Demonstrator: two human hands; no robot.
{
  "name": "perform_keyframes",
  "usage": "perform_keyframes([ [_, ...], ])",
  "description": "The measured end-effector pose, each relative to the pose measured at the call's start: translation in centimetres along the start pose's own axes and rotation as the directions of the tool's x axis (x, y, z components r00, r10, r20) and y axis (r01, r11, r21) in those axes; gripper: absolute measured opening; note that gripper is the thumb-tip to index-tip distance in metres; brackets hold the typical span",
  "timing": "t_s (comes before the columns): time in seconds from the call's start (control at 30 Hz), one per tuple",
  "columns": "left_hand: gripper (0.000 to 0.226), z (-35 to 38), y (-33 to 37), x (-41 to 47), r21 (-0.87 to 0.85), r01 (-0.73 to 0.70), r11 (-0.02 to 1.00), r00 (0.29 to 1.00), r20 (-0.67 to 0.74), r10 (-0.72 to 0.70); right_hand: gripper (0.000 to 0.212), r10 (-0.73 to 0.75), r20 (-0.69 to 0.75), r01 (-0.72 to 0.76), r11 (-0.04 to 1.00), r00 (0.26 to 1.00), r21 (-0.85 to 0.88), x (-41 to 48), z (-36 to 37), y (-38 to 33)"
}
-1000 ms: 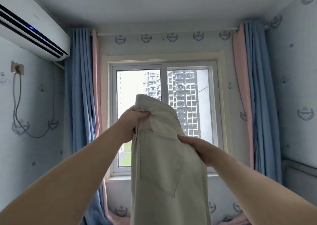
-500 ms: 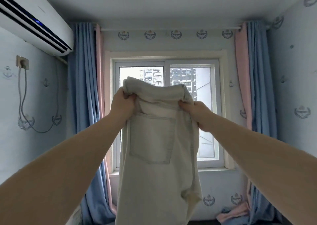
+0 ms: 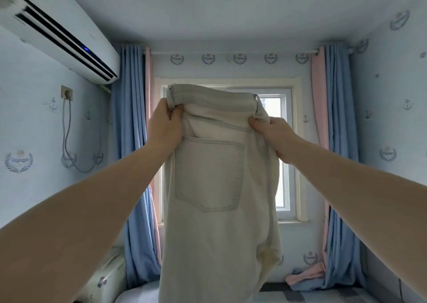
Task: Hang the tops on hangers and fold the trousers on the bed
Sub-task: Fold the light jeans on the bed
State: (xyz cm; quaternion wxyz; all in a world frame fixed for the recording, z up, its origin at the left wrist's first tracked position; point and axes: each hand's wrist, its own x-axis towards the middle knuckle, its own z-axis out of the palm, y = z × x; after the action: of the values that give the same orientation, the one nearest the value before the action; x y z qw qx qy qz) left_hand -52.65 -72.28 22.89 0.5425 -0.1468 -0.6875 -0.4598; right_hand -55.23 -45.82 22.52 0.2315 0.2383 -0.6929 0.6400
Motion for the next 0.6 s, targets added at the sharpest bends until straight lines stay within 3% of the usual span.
perform_keyframes([
  [0.33,0.03,-5.5,7.9,-4.8,0.051,0.015,0.999,1.0,0.021,-0.016,0.031,-0.009,-0.038,0.009,1.0,0.999,-0.021,-8.5,-1.5,-6.5],
  [0.6,0.023,-8.0,5.7,-7.3,0.009,0.112,0.994,0.992,0.061,-0.112,0.023,0.058,0.013,-0.058,0.998,0.998,-0.02,-10.6,0.6,-5.1],
])
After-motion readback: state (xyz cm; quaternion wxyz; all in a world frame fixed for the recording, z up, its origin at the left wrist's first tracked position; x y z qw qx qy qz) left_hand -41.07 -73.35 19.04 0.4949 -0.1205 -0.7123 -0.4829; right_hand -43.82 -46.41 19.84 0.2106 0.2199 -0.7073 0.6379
